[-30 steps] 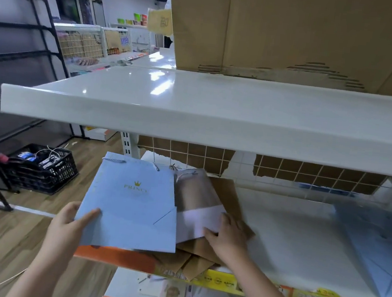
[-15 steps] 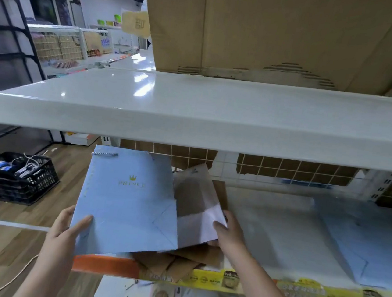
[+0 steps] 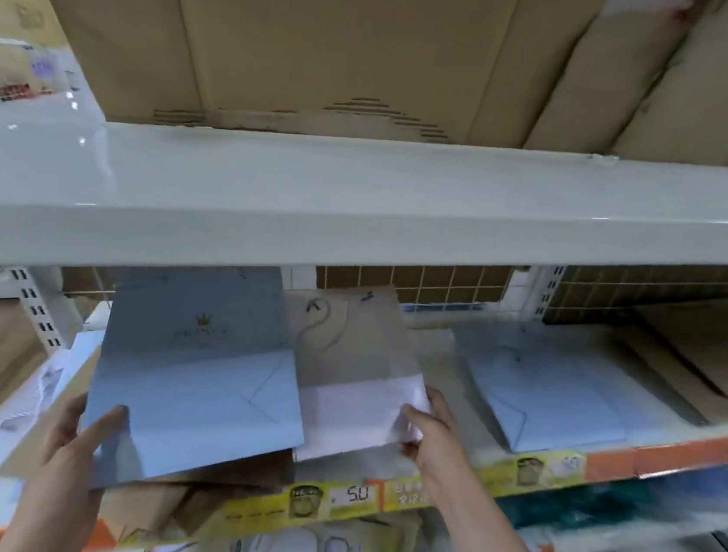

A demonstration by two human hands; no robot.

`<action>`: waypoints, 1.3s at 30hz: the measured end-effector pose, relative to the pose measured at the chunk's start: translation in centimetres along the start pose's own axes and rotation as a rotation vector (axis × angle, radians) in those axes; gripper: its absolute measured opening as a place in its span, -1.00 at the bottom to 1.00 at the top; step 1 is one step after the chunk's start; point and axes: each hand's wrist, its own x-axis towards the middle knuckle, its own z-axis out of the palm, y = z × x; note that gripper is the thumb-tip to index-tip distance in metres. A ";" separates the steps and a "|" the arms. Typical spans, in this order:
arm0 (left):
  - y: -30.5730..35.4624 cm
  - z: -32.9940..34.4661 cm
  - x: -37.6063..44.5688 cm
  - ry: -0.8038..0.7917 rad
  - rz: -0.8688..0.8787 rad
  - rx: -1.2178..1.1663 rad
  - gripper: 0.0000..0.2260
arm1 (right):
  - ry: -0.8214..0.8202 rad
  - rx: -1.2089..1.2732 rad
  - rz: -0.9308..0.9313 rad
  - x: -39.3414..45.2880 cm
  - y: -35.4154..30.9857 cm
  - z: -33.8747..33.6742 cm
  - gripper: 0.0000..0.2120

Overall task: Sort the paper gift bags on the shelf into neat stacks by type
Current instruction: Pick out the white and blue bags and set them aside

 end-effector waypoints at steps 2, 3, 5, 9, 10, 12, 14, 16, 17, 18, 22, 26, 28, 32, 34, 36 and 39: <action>-0.3 2.4 -0.9 0.005 -0.010 -0.024 -0.75 | 0.018 0.022 -0.009 -0.1 -0.4 -2.4 -0.72; -0.4 3.5 -1.4 0.017 -0.018 -0.039 -0.79 | 0.024 0.038 -0.009 -0.1 -0.6 -3.4 -0.72; -1.1 6.4 -2.8 0.032 -0.043 -0.053 -0.86 | 0.040 0.064 -0.018 -0.3 -1.4 -6.8 -0.72; -2.7 11.9 -5.9 0.014 -0.085 -0.063 -0.84 | 0.099 0.073 -0.026 -0.4 -3.3 -14.3 -0.76; -3.2 13.2 -6.8 0.005 -0.097 -0.061 -0.86 | 0.109 0.076 -0.023 -0.4 -3.8 -16.1 -0.75; -4.1 15.8 -8.4 -0.007 -0.108 -0.037 -0.86 | 0.126 0.084 -0.027 -0.5 -4.8 -19.8 -0.75; -5.1 18.5 -10.0 0.009 -0.104 -0.011 -0.78 | 0.150 0.086 -0.032 -0.5 -5.7 -23.5 -0.76; -6.1 21.1 -11.7 0.024 -0.110 -0.012 -0.77 | 0.157 0.066 -0.043 -0.6 -6.5 -27.0 -0.79; -6.4 22.5 -12.6 0.028 -0.122 -0.020 -0.78 | 0.163 0.057 -0.055 -0.7 -6.8 -28.6 -0.79; -6.9 23.5 -13.4 0.032 -0.132 -0.027 -0.78 | 0.173 0.051 -0.065 -0.8 -7.2 -30.2 -0.78; -8.4 28.4 -16.4 0.025 -0.178 -0.036 -0.75 | 0.230 0.062 -0.073 -1.2 -8.7 -36.1 -0.75; -10.2 33.0 -17.4 0.008 -0.201 -0.009 -0.83 | 0.271 0.062 -0.078 -1.3 -9.9 -41.2 -0.75; -11.2 35.0 -17.4 0.001 -0.202 0.005 -0.84 | 0.299 0.083 -0.071 -1.2 -10.3 -43.1 -0.74; -13.5 39.1 -16.7 -0.048 -0.204 0.076 -0.74 | 0.328 0.095 -0.045 -0.2 -11.0 -45.9 -0.74; -14.6 41.1 -16.4 -0.089 -0.198 0.117 -0.69 | 0.331 0.095 -0.035 0.5 -11.3 -47.1 -0.75; -15.2 43.1 -16.2 -0.122 -0.200 0.146 -0.70 | 0.335 0.097 -0.029 1.3 -11.7 -48.3 -0.76; -16.2 46.0 -15.6 -0.149 -0.196 0.200 -0.73 | 0.330 0.092 -0.010 3.1 -12.3 -49.9 -0.78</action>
